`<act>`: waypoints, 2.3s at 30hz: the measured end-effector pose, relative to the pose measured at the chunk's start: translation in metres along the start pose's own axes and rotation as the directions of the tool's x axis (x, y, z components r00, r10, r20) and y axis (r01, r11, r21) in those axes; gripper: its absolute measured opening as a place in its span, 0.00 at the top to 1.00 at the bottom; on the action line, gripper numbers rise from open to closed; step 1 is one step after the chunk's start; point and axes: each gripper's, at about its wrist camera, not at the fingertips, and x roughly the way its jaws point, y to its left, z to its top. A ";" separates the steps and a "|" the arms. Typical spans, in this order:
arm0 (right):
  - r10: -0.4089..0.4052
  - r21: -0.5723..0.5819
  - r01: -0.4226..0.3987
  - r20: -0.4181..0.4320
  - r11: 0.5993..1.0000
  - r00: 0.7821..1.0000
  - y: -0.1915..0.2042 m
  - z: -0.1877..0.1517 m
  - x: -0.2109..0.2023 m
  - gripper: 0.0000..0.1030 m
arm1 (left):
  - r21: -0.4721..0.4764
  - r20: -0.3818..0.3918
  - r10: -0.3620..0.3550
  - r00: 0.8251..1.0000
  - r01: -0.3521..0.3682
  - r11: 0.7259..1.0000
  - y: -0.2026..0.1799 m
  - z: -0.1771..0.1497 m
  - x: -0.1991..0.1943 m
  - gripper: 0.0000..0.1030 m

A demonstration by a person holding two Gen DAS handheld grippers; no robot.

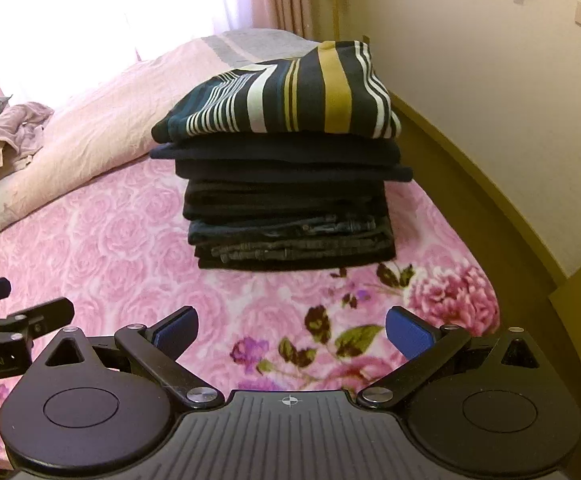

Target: Fold clothes

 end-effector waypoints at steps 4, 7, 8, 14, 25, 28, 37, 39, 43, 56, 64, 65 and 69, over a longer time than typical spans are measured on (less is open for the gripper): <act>-0.008 0.001 0.008 0.003 1.000 1.000 0.003 -0.011 -0.012 0.01 | -0.016 -0.018 -0.022 1.000 0.022 1.000 -0.002 -0.005 -0.007 0.03; -0.003 -0.014 0.003 0.008 1.000 1.000 0.004 -0.012 -0.018 0.01 | -0.029 -0.002 -0.018 1.000 0.018 0.999 -0.006 -0.001 -0.011 0.03; 0.001 -0.021 -0.001 0.011 1.000 1.000 0.003 -0.011 -0.019 0.01 | -0.038 0.009 -0.015 1.000 0.015 0.999 -0.007 0.001 -0.012 0.03; 0.027 -0.053 -0.027 0.013 0.998 1.000 -0.012 0.001 -0.017 0.01 | -0.084 0.021 0.026 0.999 -0.024 0.996 -0.022 0.015 -0.009 0.03; 0.053 -0.059 -0.053 -0.005 0.997 0.999 -0.043 0.007 -0.016 0.01 | -0.057 -0.006 0.059 0.998 -0.059 0.997 -0.057 0.017 0.001 0.02; 0.055 -0.056 -0.055 0.000 0.997 0.998 -0.049 0.007 -0.019 0.01 | -0.050 -0.014 0.059 0.998 -0.060 0.997 -0.063 0.017 0.003 0.02; 0.057 -0.038 -0.056 0.005 0.998 0.998 -0.057 0.010 -0.020 0.01 | -0.044 -0.017 0.063 0.998 -0.064 0.997 -0.067 0.019 0.007 0.02; 0.058 -0.039 -0.058 0.007 0.998 0.998 -0.056 0.011 -0.020 0.01 | -0.042 -0.018 0.067 0.998 -0.068 0.997 -0.067 0.020 0.007 0.02; 0.061 -0.042 -0.060 0.007 0.997 0.998 -0.055 0.014 -0.018 0.01 | -0.041 -0.018 0.069 0.997 -0.070 0.997 -0.065 0.020 0.008 0.02; 0.060 -0.046 -0.060 -0.001 0.997 0.998 -0.054 0.016 -0.015 0.01 | -0.040 -0.018 0.072 0.997 -0.073 0.997 -0.065 0.020 0.010 0.02; 0.063 -0.045 -0.063 -0.007 0.997 0.998 -0.055 0.016 -0.014 0.01 | -0.038 -0.019 0.078 0.997 -0.078 0.996 -0.068 0.021 0.012 0.02; 0.063 -0.045 -0.063 -0.007 0.997 0.998 -0.055 0.016 -0.014 0.01 | -0.037 -0.019 0.078 0.997 -0.079 0.996 -0.068 0.021 0.012 0.02; 0.064 -0.045 -0.064 -0.007 0.997 0.998 -0.055 0.016 -0.014 0.01 | -0.036 -0.017 0.080 0.997 -0.080 0.996 -0.068 0.021 0.012 0.02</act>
